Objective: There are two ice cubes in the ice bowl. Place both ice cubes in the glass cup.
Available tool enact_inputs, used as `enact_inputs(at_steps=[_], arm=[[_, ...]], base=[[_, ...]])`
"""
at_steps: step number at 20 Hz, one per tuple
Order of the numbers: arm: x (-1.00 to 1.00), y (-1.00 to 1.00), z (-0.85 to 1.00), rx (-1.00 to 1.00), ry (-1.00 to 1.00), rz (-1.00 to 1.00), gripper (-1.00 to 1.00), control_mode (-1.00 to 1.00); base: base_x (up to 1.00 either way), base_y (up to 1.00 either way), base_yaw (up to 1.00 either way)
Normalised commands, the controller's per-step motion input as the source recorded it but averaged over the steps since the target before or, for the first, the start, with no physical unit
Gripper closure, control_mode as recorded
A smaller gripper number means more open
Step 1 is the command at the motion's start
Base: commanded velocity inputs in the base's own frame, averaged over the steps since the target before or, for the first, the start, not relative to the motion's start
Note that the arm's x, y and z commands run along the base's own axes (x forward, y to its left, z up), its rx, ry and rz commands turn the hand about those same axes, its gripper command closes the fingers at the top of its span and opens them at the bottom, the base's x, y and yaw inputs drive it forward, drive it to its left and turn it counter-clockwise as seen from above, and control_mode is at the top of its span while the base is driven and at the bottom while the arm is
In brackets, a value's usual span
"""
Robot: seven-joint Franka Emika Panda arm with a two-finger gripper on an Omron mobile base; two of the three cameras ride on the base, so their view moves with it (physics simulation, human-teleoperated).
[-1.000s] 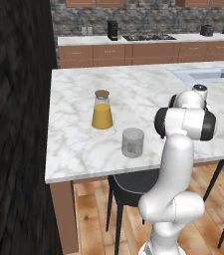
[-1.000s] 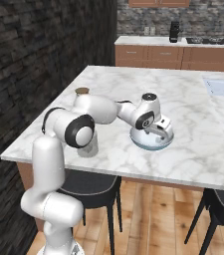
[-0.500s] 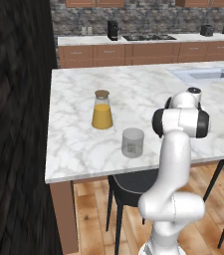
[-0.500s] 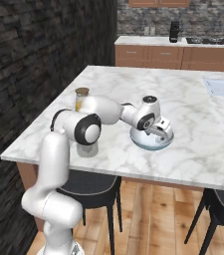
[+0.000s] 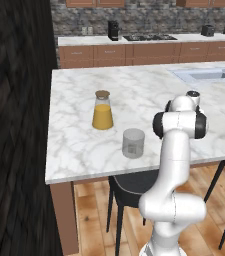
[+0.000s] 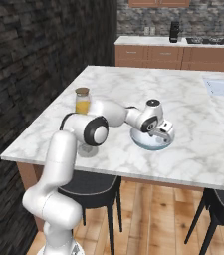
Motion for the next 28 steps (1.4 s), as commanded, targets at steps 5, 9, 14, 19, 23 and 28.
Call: enact_inputs(at_steps=[5, 9, 14, 19, 23, 28], arm=[[0.26, -0.14, -0.26, 0.01, 0.03, 0.0, -1.0, -1.0], [0.03, -0.02, -0.34, 0.0, 0.08, 0.0, -1.0, -1.0], [-0.06, 0.0, -0.33, 0.0, 0.1, -0.01, 1.0, -1.0], [-0.85, 0.0, -0.34, 0.02, 0.09, -0.05, 1.0, -1.0], [-0.93, 0.0, -0.16, 0.06, 0.03, -0.05, 1.0, -1.0], [-0.09, 0.44, 0.79, 0.1, -0.11, -0.12, 1.0, -1.0]], base=[[0.0, 0.0, 0.0], [0.0, 0.0, 0.0], [0.0, 0.0, 0.0], [0.0, 0.0, 0.0], [0.0, 0.0, 0.0], [0.0, 0.0, 0.0]])
